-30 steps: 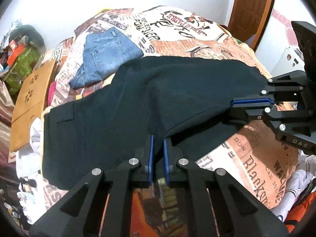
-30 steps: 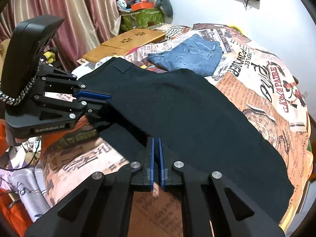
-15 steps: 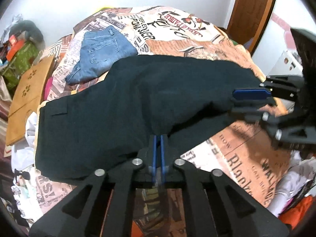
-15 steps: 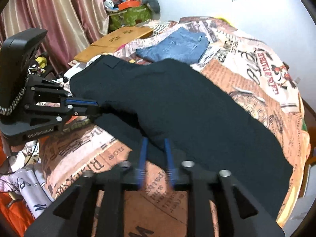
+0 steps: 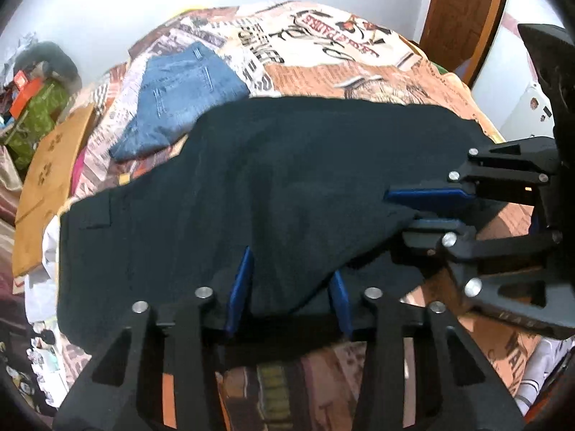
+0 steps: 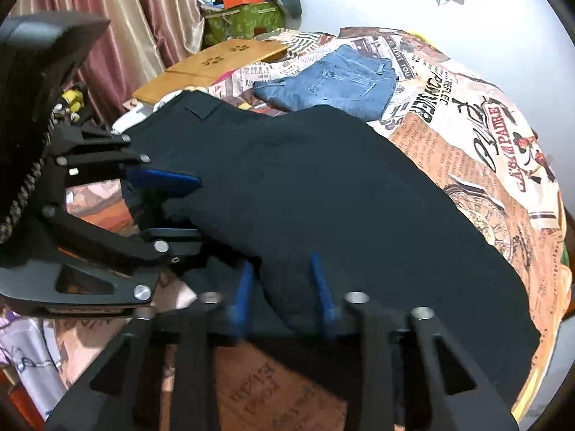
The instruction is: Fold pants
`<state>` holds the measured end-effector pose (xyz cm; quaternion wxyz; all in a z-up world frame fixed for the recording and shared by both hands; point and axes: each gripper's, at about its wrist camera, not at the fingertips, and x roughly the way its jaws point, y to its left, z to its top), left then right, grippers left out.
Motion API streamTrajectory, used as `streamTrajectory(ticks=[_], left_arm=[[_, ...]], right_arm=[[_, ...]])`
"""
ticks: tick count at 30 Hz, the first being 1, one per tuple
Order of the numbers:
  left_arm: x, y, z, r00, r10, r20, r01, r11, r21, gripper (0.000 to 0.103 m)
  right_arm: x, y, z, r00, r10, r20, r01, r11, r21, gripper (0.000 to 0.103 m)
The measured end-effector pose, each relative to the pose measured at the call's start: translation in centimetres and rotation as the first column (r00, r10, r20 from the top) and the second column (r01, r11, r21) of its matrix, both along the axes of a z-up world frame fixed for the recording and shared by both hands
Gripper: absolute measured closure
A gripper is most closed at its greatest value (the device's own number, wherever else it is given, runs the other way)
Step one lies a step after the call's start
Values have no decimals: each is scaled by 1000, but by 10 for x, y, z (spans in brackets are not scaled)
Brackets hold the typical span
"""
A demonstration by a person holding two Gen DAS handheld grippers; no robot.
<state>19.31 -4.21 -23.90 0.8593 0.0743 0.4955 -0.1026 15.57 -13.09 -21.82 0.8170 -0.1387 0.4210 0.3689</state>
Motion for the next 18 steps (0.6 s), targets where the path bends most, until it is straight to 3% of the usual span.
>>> streamTrajectory(ticks=[4,7,10,15,18], left_arm=[[-1,-3,5,999,-27,19,27,999,-22,90],[-8,-6,11,998,-57,38,58,998,-30,96],[-19,-11,15,995,-90,52,91,996,-14,96],[-24,-17,1,995,-98,-5,98,995,-16,96],[-23,-13,1,998,-61,-13,60,997,-38,88]], right_arm=[[0,-5,5,1000,17,2,-17,999,33,95],[-7,-6,6,999,42,15,-42,999,28,96],[-12,-10,7,998,56,8,-56,998,29,97],[-15,-16,1,997,67,-33,-66,998,17,96],[-13,-18,-1,997,44,-57,-43,999,16,92]])
